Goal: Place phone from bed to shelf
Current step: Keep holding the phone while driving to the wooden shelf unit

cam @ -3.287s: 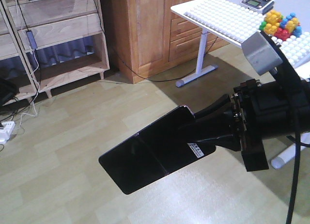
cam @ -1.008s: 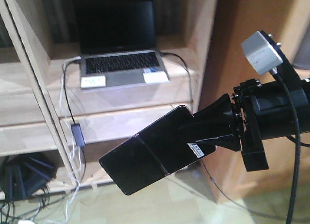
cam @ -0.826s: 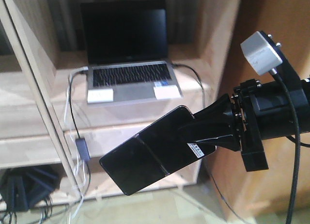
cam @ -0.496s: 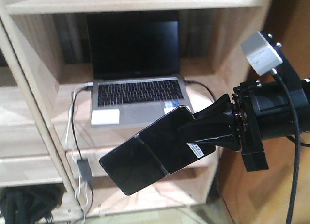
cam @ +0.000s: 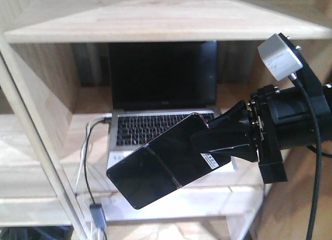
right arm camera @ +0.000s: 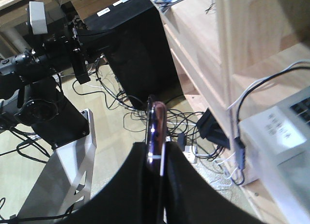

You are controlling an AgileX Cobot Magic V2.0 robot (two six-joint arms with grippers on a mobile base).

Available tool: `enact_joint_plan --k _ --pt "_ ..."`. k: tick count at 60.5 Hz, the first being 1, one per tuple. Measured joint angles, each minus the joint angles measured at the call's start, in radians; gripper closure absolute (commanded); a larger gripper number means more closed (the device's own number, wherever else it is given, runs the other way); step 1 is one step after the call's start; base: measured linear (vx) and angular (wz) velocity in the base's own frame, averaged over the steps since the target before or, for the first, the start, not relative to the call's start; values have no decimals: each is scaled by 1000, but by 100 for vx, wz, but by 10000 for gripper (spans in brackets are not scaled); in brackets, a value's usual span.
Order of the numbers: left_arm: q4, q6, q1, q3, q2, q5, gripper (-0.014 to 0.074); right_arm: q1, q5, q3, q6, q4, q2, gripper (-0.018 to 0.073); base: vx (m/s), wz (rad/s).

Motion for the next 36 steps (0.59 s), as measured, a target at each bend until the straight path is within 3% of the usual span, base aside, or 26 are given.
enact_joint_plan --k 36 --pt "0 0 0 0 0 0 595 0 0 0 0 0 0 561 13 2"
